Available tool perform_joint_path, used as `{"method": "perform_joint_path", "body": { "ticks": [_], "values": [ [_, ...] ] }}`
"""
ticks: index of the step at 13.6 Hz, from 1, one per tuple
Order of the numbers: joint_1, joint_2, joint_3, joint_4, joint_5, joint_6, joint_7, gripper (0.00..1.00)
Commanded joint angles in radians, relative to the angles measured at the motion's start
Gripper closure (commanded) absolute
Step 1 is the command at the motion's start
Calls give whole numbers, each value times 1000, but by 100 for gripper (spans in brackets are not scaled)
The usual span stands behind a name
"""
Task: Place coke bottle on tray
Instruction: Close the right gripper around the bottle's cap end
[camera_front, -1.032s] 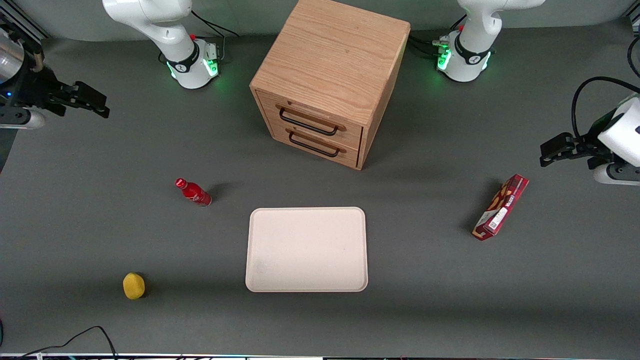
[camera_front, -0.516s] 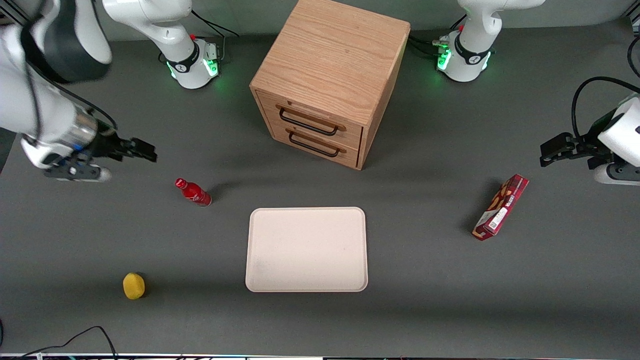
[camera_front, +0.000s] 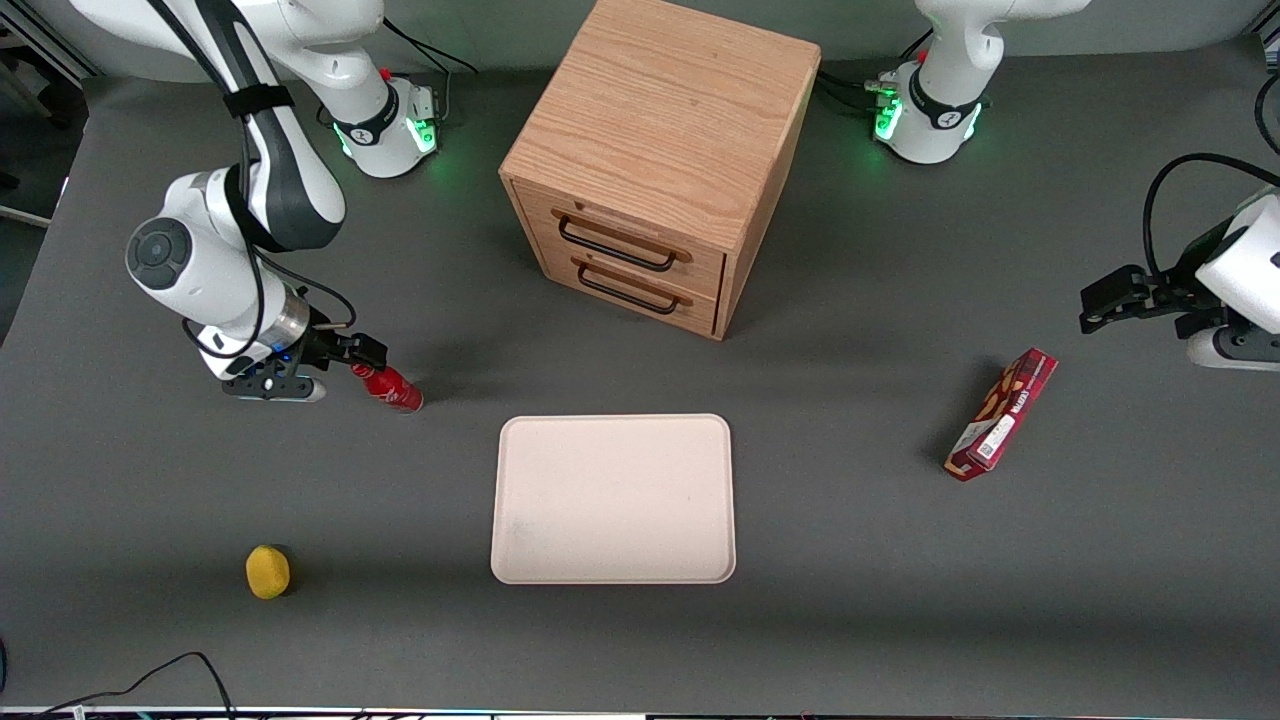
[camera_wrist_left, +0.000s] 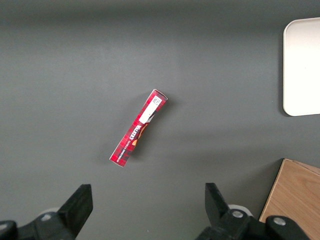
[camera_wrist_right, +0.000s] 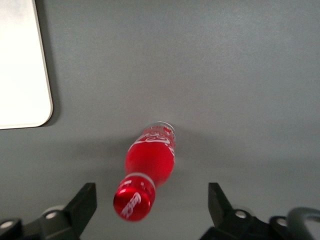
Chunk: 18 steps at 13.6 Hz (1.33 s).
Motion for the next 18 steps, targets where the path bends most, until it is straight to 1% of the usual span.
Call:
{"method": "perform_joint_path", "body": {
  "ticks": [1, 2, 5, 9, 12, 13, 15, 17, 18],
  "values": [
    [4, -1, -1, -2, -18, 15, -9, 90],
    [4, -1, -1, -4, -19, 15, -9, 100],
    [7, -2, 18, -4, -27, 9, -11, 100],
    [7, -16, 19, 1, -27, 3, -12, 100],
    [6, -61, 19, 39, -28, -93, -12, 100],
    [4, -85, 19, 73, -28, -157, -14, 100],
    [3, -113, 19, 212, -28, -350, -11, 100],
    [7, -90, 21, 420, -28, -544, 6, 100],
    [7, -50, 33, 537, -30, -619, 29, 100]
  ]
}}
